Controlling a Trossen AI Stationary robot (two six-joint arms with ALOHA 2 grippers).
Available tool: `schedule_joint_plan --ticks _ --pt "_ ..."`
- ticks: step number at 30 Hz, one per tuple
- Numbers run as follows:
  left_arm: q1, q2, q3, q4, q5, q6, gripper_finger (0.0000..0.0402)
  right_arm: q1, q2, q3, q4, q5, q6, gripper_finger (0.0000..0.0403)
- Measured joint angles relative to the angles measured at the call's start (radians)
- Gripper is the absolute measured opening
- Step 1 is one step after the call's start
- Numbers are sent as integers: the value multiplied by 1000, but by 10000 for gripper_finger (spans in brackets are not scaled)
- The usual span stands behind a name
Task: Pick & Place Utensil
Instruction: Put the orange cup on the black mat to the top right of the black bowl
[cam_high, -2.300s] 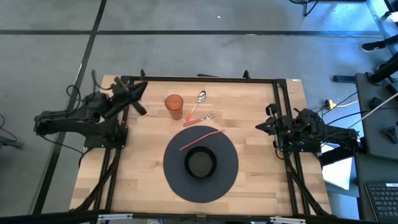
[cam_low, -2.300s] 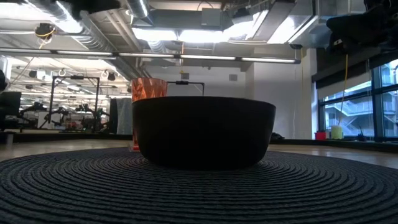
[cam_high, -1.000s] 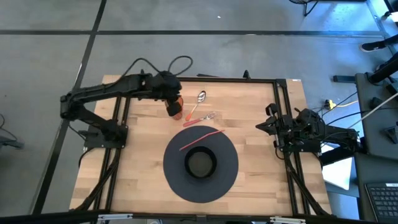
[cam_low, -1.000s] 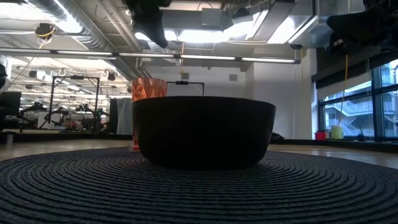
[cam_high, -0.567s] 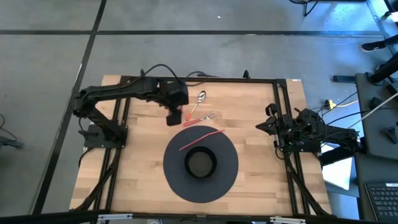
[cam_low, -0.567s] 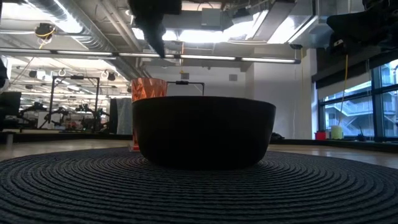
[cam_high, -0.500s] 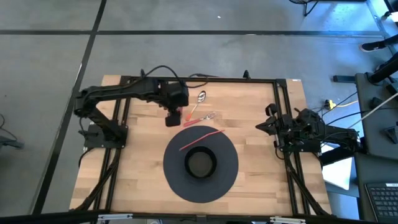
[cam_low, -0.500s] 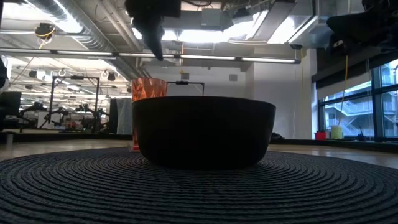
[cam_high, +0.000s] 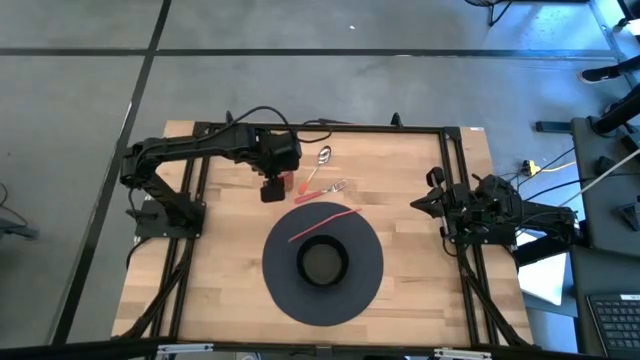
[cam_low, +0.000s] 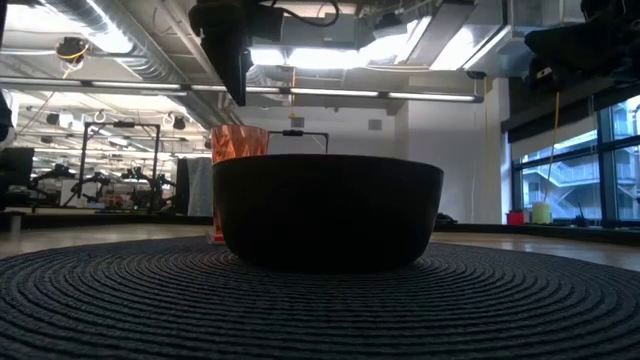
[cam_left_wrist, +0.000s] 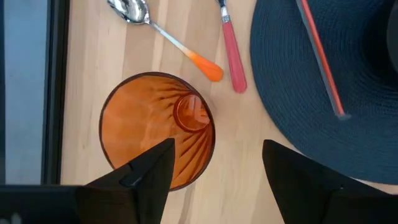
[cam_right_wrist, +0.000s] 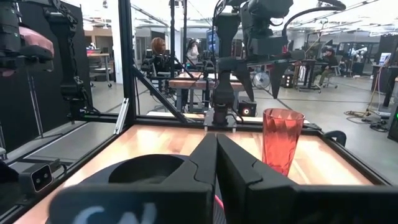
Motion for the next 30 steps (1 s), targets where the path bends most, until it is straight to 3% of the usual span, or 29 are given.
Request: schedule_joint_plan --ticks 19,30 --pt "10 185 0 -8 -47 27 237 0 0 0 -7 0 20 12" --pt "40 209 0 -8 -26 12 220 0 0 0 -14 0 19 12"
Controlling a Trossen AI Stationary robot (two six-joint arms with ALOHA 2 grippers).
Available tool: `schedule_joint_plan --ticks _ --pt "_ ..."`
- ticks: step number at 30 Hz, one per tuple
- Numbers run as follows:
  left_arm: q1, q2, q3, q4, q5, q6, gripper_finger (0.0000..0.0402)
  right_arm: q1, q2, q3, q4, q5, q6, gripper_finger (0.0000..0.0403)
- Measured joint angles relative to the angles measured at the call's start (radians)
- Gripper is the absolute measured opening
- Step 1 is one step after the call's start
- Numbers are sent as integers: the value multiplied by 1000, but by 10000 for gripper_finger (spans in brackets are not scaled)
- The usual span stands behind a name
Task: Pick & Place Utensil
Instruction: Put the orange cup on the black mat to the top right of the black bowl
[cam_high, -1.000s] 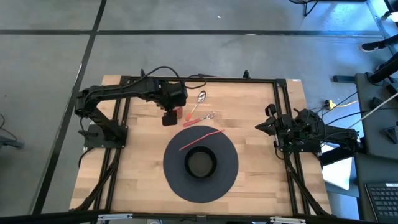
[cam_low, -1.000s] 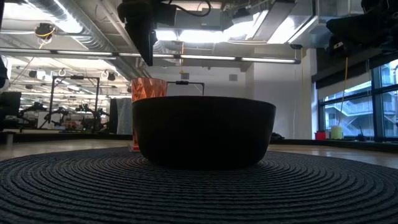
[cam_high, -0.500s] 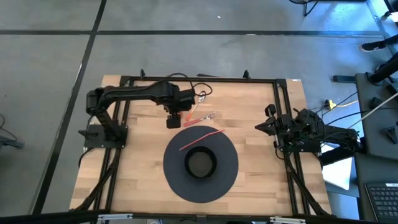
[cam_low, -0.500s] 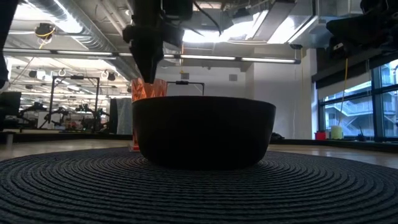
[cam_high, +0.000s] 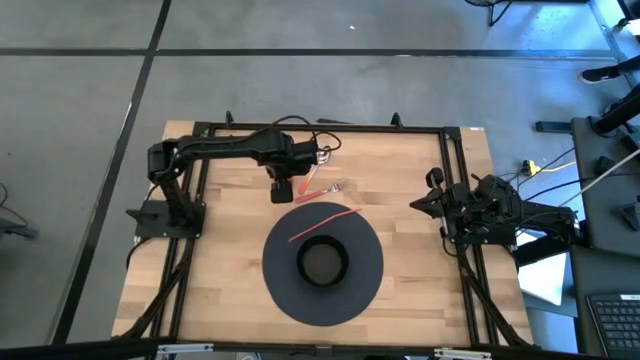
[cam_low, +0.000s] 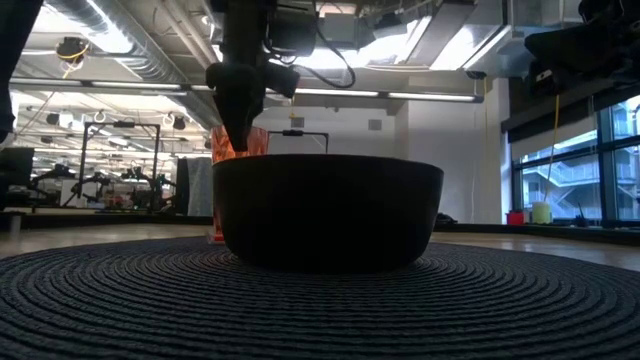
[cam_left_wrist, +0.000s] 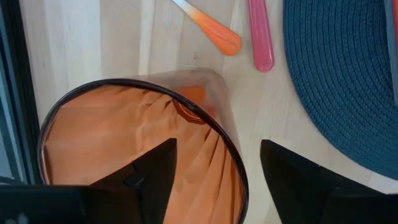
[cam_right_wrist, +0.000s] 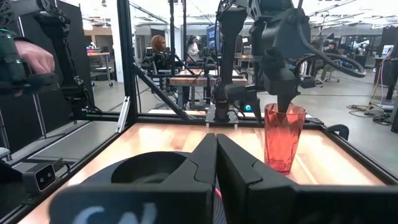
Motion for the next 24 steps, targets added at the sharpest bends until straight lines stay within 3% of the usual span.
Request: schedule_joint_plan --ticks 5,14,24 --pt "0 0 0 0 0 4 162 0 0 0 0 0 0 12" --pt "0 0 0 -1 -27 3 13 0 0 0 0 0 0 12" --pt "-13 -72 54 -32 -71 20 6 0 0 0 0 0 -7 12"
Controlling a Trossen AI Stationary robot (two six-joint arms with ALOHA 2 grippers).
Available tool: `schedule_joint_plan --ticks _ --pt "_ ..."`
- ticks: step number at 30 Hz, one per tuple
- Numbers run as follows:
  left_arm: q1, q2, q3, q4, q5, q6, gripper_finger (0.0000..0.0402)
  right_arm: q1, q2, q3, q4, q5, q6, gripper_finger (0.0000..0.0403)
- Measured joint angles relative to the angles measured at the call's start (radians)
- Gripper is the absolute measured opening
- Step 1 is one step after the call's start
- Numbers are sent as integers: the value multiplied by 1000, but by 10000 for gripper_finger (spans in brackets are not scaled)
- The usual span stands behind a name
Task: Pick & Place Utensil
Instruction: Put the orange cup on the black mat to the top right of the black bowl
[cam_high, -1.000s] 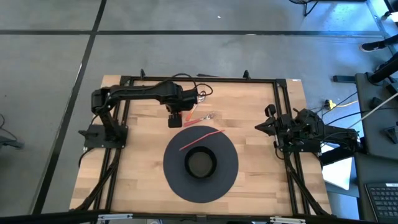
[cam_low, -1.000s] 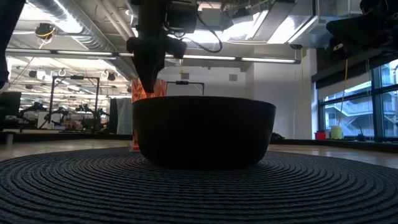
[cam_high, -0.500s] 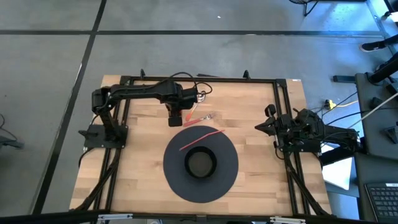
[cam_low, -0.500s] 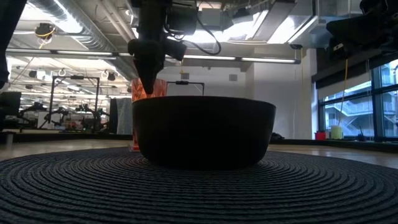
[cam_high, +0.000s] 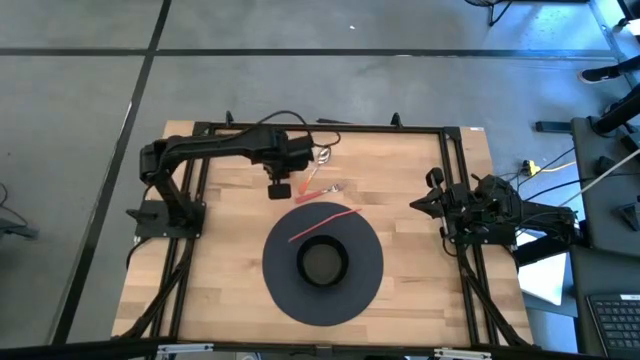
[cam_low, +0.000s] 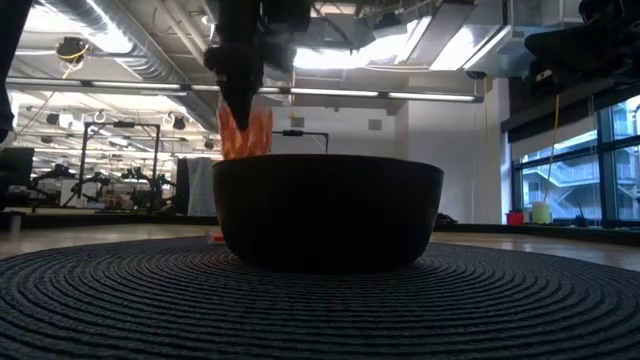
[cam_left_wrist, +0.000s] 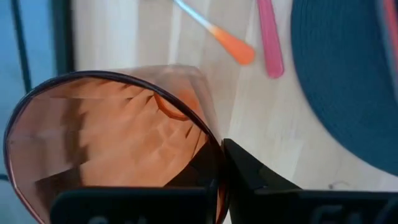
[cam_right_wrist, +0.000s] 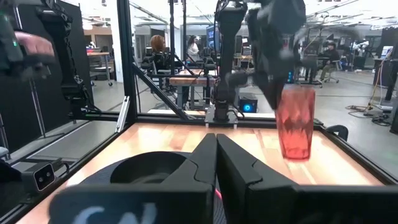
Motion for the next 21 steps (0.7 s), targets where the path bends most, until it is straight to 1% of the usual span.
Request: schedule_joint_plan --ticks 4,8,11,16,21 --pt "-12 -53 70 -30 -10 -3 5 0 0 0 0 0 -12 12" --pt "-27 -127 113 -19 -11 15 5 0 0 0 0 1 -13 12" --pt "-38 -192 106 5 38 59 5 0 0 0 0 1 -15 12" --pt "-43 -334 22 107 196 113 4 0 0 0 -24 1 -16 12" --pt "-12 -493 -156 265 210 110 4 0 0 0 -32 1 -15 12"
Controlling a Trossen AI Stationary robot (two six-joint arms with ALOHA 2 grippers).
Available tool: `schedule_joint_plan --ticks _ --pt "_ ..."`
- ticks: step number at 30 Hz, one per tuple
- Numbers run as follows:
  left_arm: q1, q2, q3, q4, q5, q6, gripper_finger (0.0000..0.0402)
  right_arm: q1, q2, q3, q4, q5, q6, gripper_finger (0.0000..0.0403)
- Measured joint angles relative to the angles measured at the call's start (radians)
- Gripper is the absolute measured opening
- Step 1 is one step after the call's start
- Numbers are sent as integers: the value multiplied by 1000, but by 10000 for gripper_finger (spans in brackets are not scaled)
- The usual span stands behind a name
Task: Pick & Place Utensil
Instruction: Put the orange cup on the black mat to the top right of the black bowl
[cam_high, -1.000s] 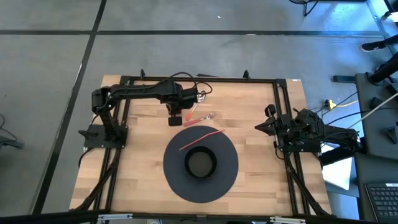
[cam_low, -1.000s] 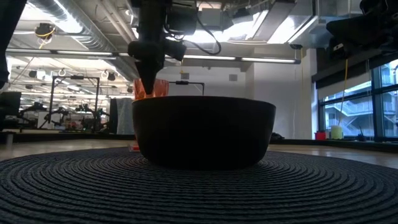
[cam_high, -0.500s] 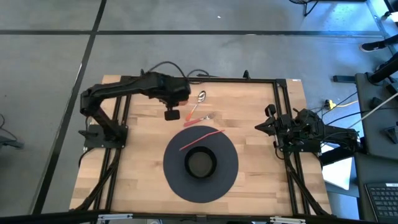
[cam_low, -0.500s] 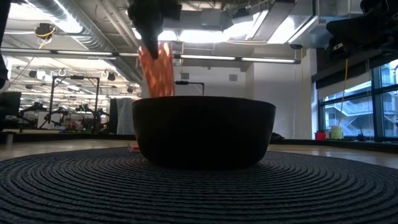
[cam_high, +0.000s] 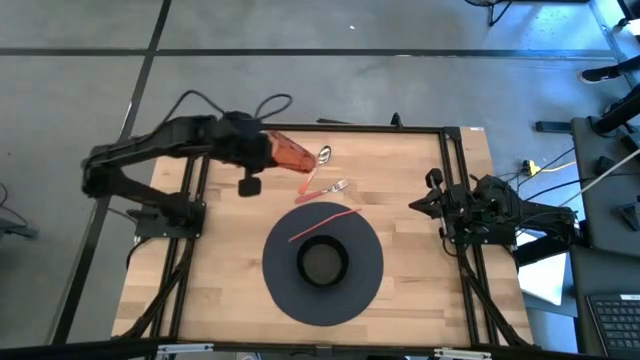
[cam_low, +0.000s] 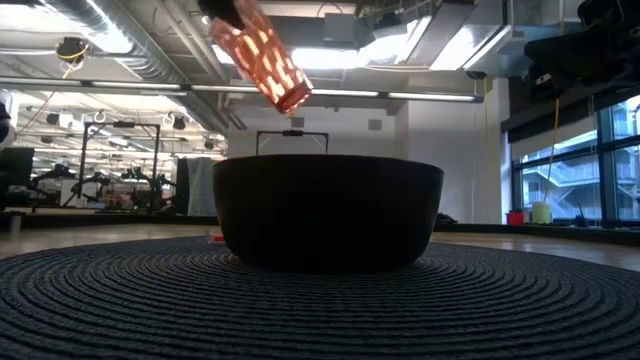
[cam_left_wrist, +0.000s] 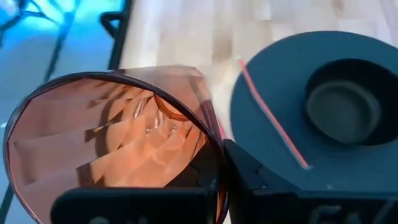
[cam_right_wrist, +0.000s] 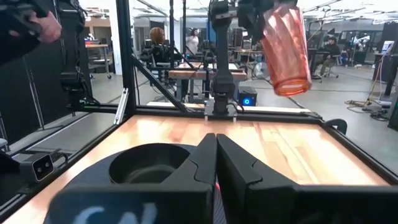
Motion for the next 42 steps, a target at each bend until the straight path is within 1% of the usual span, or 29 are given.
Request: schedule_joint_plan --ticks 5,8,12,17,22,27,30,34,38,42 --pt "49 -130 -212 127 7 -39 4 0 0 0 -1 0 0 12" --pt "73 -168 -300 191 34 -63 4 0 0 0 1 1 0 12" --pt "87 -169 -355 254 45 -104 4 0 0 0 8 26 0 12" --pt "68 -92 -341 305 43 -168 4 0 0 0 9 63 -1 12" --pt "4 55 -257 307 27 -178 4 0 0 0 9 70 -1 12" --pt "-63 232 -110 307 17 -143 4 0 0 0 10 70 -1 12" --pt "-102 340 7 304 18 -117 4 0 0 0 10 70 -1 12" --pt "-149 481 179 252 18 -86 4 0 0 0 10 70 0 12" --pt "-187 626 355 138 15 -80 4 0 0 0 9 70 1 12" --pt "-226 755 511 32 -16 -80 4 0 0 0 9 70 3 12"
